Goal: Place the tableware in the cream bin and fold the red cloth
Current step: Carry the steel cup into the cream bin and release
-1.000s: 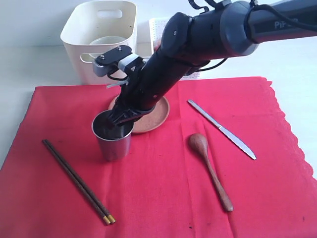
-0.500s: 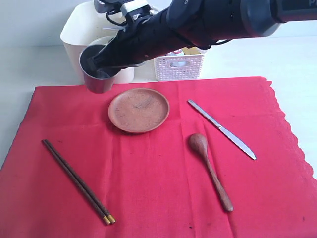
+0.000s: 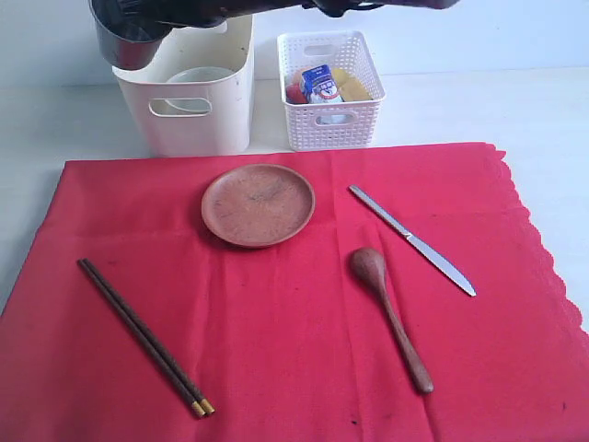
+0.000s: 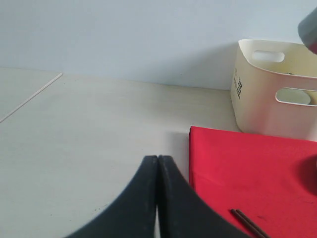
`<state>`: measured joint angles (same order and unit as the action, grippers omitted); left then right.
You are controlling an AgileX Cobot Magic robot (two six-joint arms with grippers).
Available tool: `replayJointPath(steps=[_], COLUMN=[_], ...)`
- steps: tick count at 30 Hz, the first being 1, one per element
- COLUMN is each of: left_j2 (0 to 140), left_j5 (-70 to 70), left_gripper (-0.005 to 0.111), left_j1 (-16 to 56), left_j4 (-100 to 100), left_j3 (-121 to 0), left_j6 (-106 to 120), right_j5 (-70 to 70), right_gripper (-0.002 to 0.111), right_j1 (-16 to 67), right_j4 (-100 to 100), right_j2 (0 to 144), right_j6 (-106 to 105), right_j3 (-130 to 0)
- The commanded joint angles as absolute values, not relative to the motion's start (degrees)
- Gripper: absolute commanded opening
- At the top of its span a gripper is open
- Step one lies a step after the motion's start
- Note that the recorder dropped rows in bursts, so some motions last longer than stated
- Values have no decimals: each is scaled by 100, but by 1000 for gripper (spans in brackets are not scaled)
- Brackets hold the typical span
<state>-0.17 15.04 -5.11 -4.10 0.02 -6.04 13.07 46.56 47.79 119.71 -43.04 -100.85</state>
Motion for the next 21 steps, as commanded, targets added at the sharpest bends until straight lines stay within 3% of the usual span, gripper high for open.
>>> replayJointPath(steps=[1, 13, 16, 21], left_j2=[0, 0, 0, 0], left_j5=[1478, 1478, 1478, 1478], left_gripper=[2, 2, 2, 2], left_j1=[-534, -534, -534, -534], left_j4=[-393, -393, -393, -393], left_j3=[0, 0, 0, 0], left_j6=[-617, -617, -617, -617], right_j5=[573, -474, -574, -603], right_gripper=[0, 2, 10, 34], right_j1=[4654, 4654, 4654, 4666], right_j4=[4786, 4786, 4797, 4797], right_j2=[12495, 13354, 13409, 13408], right_j6=[-4352, -4352, -4352, -4352], right_j3=[-10533, -10723, -10723, -10723])
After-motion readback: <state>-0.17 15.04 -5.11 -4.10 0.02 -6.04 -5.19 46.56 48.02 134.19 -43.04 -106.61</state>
